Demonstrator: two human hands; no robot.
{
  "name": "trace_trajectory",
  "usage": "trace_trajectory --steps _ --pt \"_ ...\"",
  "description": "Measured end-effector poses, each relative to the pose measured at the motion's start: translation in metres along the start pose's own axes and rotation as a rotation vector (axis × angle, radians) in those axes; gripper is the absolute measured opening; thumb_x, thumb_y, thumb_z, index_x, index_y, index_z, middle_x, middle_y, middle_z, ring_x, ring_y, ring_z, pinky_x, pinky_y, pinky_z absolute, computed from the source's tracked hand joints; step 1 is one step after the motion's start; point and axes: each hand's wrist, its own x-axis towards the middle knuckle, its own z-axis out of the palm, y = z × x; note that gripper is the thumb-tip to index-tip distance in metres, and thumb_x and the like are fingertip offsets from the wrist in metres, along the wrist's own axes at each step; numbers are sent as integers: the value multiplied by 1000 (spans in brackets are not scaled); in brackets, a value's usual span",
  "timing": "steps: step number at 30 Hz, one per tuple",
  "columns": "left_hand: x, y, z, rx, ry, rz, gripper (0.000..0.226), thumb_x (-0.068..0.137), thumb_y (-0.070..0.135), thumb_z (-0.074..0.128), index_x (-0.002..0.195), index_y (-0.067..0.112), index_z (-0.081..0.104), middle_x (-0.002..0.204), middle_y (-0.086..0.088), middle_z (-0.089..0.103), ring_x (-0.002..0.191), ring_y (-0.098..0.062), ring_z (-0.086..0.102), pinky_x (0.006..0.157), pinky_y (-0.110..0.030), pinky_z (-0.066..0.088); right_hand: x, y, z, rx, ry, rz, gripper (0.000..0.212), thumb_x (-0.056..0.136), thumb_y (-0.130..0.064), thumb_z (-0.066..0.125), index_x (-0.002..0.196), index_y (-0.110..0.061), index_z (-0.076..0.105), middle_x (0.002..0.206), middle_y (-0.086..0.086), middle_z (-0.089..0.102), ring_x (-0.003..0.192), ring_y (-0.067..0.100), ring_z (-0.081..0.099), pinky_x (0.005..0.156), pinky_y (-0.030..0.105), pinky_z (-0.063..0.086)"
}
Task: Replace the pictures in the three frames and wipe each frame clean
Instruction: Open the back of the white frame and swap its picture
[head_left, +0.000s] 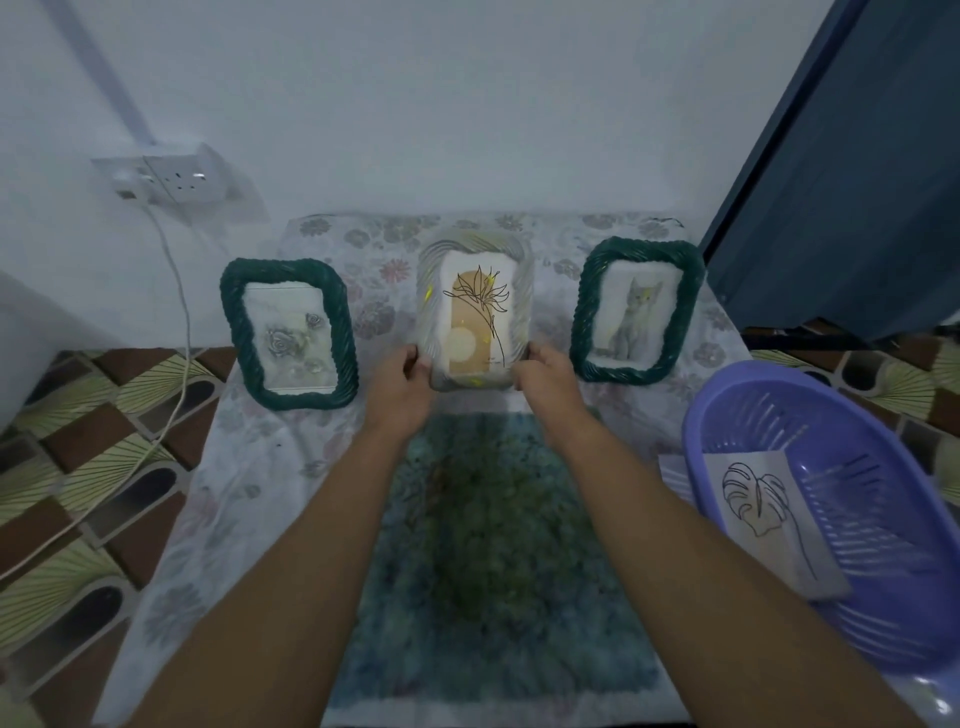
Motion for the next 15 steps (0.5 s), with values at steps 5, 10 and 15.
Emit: trace_trajectory --steps 5,10,15 --pt "-42 -6 -22 -136 -50 -3 18 102 22 50 95 12 63 92 -2 66 86 -16 59 80 -35 47 -36 8 -6 90 -19 43 35 79 5 48 110 3 65 117 10 67 106 22 57 82 32 51" --pt "-92 -9 -38 -314 -71 -43 20 102 15 51 99 2 66 91 -9 67 80 -10 61 72 -24 48 -76 15 -12 129 40 119 52 91 -4 53 143 -6 47 139 10 54 126 27 50 106 41 45" --pt "-135 -3 -45 -470 -18 -88 15 100 7 53 100 6 68 85 -1 68 67 -2 58 59 -13 46 -130 15 -17 -375 149 -277 53 87 -14 62 139 -21 51 138 1 50 128 21 40 106 37 35"
